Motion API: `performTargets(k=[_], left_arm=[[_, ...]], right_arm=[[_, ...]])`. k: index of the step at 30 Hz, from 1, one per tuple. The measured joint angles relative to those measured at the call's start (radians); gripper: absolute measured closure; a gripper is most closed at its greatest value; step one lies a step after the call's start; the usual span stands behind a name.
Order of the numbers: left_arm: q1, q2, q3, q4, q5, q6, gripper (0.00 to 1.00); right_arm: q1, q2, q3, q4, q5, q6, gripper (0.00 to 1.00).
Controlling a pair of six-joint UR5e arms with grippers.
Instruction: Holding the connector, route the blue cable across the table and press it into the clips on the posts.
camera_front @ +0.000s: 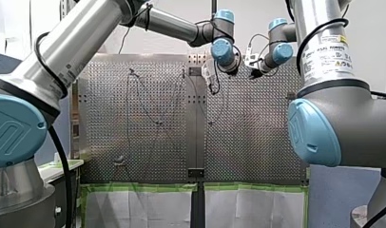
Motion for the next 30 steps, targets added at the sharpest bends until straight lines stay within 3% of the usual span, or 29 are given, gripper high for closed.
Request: performTargets(k=[4,11,18,30], left_arm=[[0.020,0.033,-0.033,0.033,0.005,0.012,0.00],[0.087,0.102,-0.103,0.103,0.054,0.077,0.00],[0.146,0.162,-0.162,0.162,0.014,0.128,0.00],[0.130,0.241,-0.255,0.255,-0.039,0.087,0.00]], right_arm=[[0.002,0.000,0.000,0.000,0.000,0.000,1.00],[0.012,0.000,0.000,0.001,-0.001,-0.001,1.00],[0.021,0.000,0.001,0.003,-0.002,-0.001,1.00],[0.025,0.000,0.001,0.003,-0.001,-0.001,1.00]])
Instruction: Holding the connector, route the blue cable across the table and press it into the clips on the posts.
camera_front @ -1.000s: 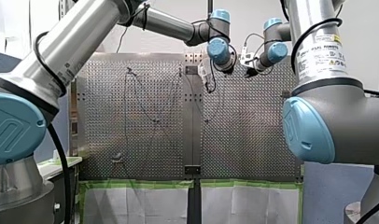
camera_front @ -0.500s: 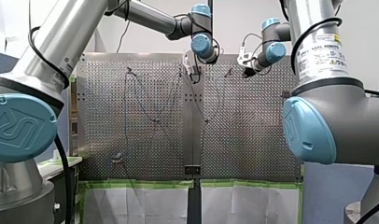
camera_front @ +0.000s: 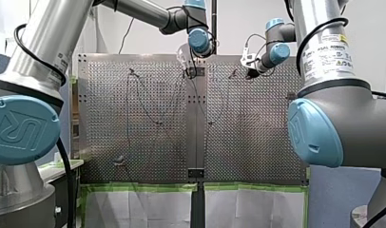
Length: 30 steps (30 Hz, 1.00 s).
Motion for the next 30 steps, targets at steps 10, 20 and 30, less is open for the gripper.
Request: performTargets(k=[10,20,30], left_arm=[[-0.011,-0.052,-0.091,0.091,-0.025,-0.011,0.00],[-0.021,-0.056,-0.182,0.182,-0.032,-0.040,0.00],[-0.022,-0.056,-0.268,0.268,-0.069,-0.016,0.00]], right_arm=[[0.007,0.000,0.000,0.001,0.000,-0.002,1.00],[0.009,0.000,0.000,0.000,0.003,-0.003,1.00],[0.009,0.000,0.000,0.001,0.003,-0.003,1.00]])
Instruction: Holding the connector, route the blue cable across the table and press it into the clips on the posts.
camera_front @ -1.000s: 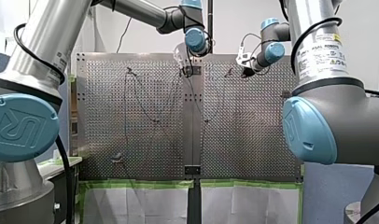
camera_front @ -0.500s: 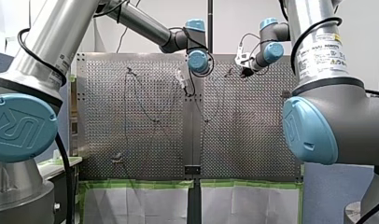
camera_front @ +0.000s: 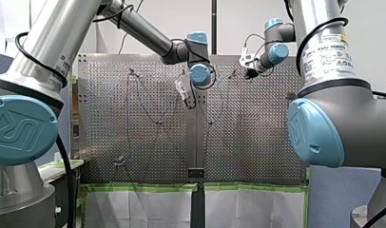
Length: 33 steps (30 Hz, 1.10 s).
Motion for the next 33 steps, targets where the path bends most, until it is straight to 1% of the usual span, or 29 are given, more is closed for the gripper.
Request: performTargets(k=[5,12,14,28,33], left_arm=[[0.000,0.000,-0.045,0.045,-0.003,0.014,0.00],[-0.001,0.000,-0.109,0.110,-0.002,0.065,0.00],[-0.001,0.000,-0.125,0.125,-0.002,0.072,0.00],[0.000,0.000,-0.247,0.247,0.001,0.077,0.00],[0.020,-0.006,-0.288,0.288,0.000,0.073,0.00]], right_arm=[[0.000,0.000,0.000,0.001,0.000,0.000,1.00],[0.001,0.000,0.000,0.000,0.003,0.000,1.00],[0.001,0.000,0.000,0.000,0.003,0.000,1.00],[0.003,0.000,0.000,0.001,0.006,0.001,1.00],[0.003,0.000,0.000,0.001,0.006,0.002,1.00]])
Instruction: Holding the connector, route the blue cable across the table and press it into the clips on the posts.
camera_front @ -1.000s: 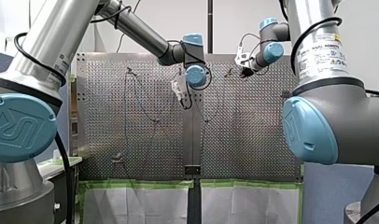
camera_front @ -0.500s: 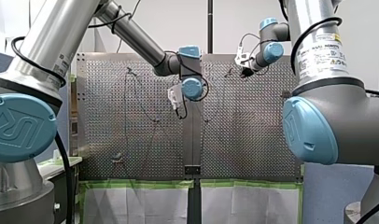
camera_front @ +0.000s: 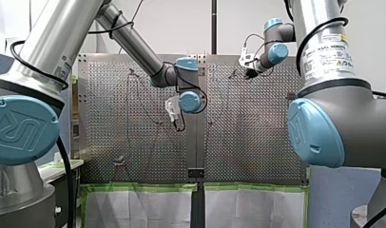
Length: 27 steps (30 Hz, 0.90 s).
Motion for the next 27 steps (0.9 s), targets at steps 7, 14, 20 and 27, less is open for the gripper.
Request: performTargets(k=[7,14,20,27], left_arm=[[0.050,-0.032,-0.053,0.053,0.008,0.001,0.00],[0.097,-0.090,-0.115,0.115,0.011,0.003,0.00],[0.085,-0.112,-0.171,0.171,0.013,0.004,0.00],[0.063,-0.113,-0.230,0.231,0.015,0.004,0.00]], right_arm=[[0.001,0.000,0.000,0.000,0.000,0.000,1.00],[0.001,0.000,0.000,0.001,0.000,0.000,1.00],[0.001,0.000,0.000,0.001,0.001,-0.001,1.00],[0.001,0.000,0.000,0.001,0.007,-0.002,1.00]])
